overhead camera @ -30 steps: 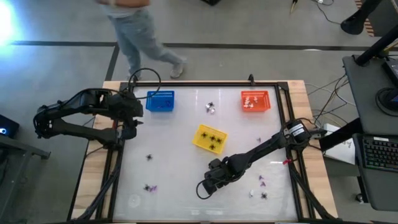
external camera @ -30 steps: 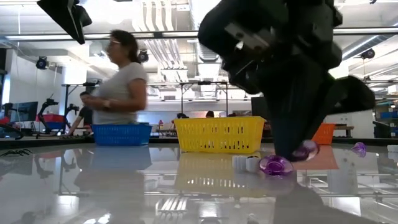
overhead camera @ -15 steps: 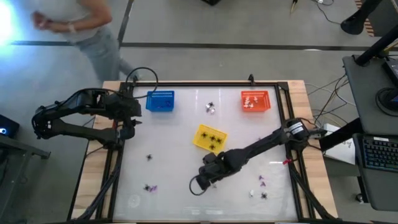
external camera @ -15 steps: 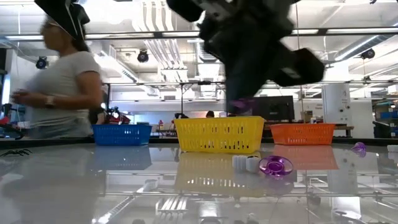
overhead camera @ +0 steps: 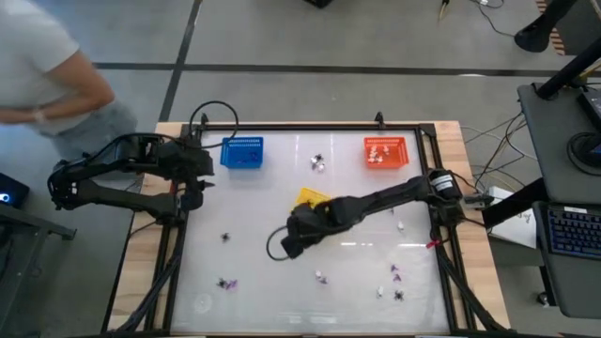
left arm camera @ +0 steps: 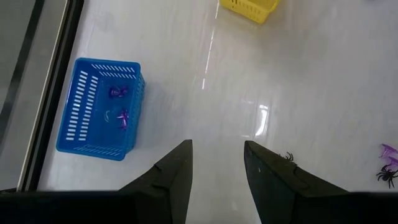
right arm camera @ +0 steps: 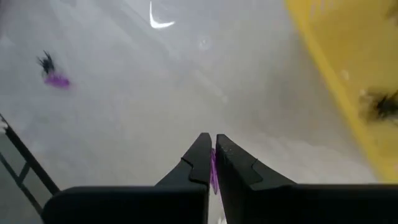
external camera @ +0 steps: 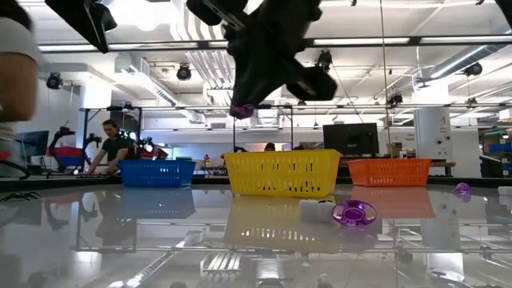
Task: Sort Halloween decoration
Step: Put the purple witch hat toy into the blue bin
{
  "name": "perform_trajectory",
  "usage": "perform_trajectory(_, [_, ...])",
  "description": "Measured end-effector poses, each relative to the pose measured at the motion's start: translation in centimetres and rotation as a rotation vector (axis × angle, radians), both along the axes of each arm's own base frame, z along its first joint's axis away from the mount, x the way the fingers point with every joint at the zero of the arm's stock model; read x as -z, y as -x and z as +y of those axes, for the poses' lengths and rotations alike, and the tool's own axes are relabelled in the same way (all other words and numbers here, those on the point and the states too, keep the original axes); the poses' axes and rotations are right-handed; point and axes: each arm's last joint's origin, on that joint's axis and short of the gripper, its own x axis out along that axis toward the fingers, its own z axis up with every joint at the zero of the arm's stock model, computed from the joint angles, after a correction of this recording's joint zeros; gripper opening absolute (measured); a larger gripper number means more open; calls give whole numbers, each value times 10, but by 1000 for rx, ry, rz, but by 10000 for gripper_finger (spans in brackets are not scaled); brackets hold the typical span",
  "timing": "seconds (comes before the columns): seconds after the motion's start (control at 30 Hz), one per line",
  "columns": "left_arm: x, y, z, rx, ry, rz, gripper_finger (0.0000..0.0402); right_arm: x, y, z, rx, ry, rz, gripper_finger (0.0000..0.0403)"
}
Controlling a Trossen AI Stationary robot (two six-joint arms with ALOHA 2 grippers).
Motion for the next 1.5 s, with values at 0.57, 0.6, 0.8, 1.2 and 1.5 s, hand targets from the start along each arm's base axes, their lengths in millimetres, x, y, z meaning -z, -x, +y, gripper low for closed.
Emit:
perform_trajectory(0.57, [-2, -4, 2, -71, -26, -48, 127, -20, -17, -99, -67, 126, -140, 9])
perform_trajectory(0.6, [-2, -4, 2, -80, -32, -49, 127, -21, -18, -104, -73, 126, -153, 9])
perform_trajectory(0.8, [-4, -7, 3, -117, -32, -87, 127, -25, -20, -134, -63, 156, -223, 9])
perform_trajectory(1.2, [-8, -14, 6, -178, -55, -165, 127, -33, -28, -179, -3, 241, -396, 9])
perform_trajectory(1.5, [-9, -16, 7, -227, -62, -186, 127, -3, -49, -202, 7, 242, -490, 9])
